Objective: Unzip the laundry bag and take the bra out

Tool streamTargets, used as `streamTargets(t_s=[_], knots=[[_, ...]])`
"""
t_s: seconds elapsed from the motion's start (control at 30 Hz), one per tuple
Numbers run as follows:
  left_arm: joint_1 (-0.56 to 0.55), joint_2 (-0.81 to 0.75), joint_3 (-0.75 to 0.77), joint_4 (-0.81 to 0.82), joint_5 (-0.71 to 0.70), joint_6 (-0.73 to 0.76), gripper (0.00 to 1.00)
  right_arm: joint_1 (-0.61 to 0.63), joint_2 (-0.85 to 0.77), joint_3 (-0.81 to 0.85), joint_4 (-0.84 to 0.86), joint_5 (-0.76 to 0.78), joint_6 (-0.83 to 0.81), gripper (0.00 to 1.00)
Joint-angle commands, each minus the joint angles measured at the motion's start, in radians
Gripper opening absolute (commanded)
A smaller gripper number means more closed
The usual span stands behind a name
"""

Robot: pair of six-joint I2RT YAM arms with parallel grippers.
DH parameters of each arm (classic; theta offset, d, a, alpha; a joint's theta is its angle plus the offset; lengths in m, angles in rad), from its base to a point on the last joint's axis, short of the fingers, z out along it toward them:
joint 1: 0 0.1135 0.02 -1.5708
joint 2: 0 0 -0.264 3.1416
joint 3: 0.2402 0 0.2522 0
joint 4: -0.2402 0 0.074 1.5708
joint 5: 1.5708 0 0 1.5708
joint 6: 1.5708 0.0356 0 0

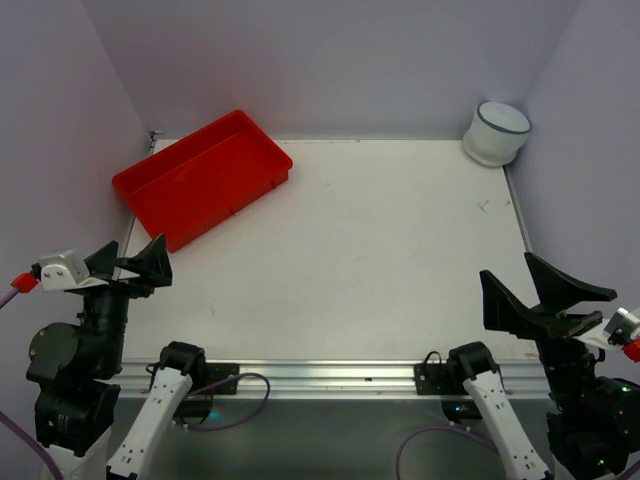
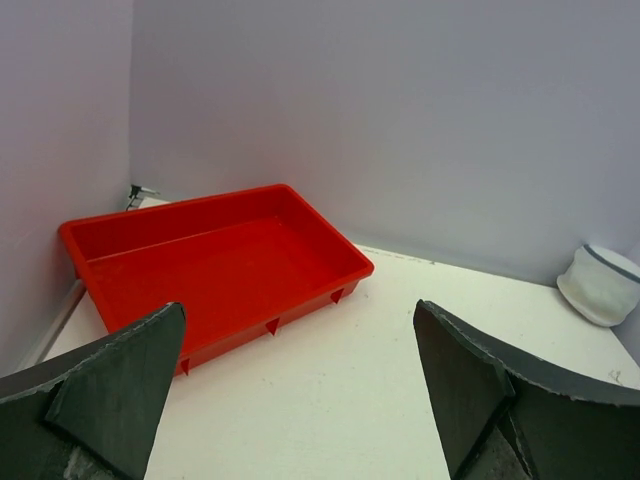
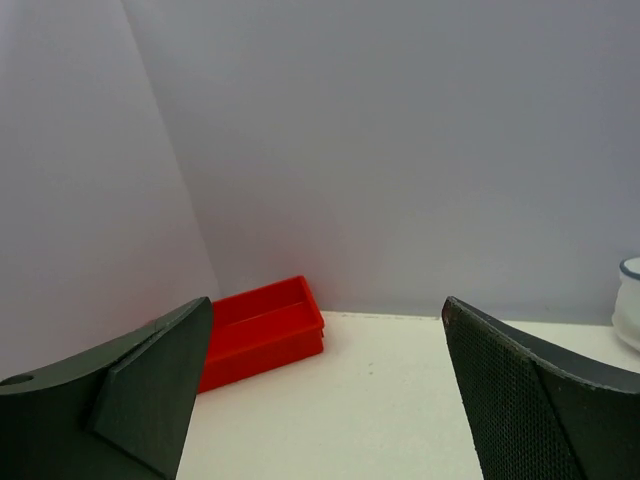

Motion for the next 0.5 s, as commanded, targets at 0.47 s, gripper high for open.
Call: streamTargets(t_s=[0.47], knots=[[-0.008,0.275,-0.189,0.214,0.163,-0.048,1.00,-0.006,0.721,-0.048,0.324,-0.034,0.405,0.99]])
